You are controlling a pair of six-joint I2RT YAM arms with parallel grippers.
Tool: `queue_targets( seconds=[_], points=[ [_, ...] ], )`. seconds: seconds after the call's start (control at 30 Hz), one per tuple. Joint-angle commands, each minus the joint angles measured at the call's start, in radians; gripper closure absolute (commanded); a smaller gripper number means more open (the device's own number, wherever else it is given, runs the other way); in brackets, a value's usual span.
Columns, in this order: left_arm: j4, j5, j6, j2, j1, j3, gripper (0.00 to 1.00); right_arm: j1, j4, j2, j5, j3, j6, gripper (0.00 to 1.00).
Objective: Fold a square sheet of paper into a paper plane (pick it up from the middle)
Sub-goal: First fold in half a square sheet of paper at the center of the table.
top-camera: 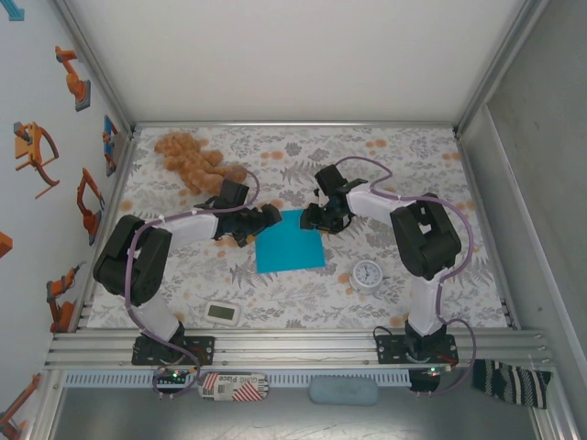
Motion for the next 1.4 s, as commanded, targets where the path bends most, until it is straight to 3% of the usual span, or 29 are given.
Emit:
queue_targets(
  seconds=[0.0, 0.43, 0.77, 1.37],
  points=[
    [-0.016, 0.016, -0.014, 0.037, -0.008, -0.004, 0.07, 0.002, -0.005, 0.026, -0.005, -0.035, -0.008, 0.46],
    [-0.001, -0.001, -0.024, 0.003, -0.007, -0.041, 0.00, 0.003, 0.108, 0.040, -0.089, -0.038, 0.044, 0.48],
    [0.019, 0.007, 0.001, -0.027, -0.010, -0.052, 0.04, 0.010, 0.258, 0.080, -0.228, -0.050, 0.151, 0.56],
    [-0.165, -0.117, 0.136, 0.007, -0.082, 0.040, 0.02, 0.041, 0.284, 0.124, -0.238, -0.025, 0.194, 0.62]
  ],
)
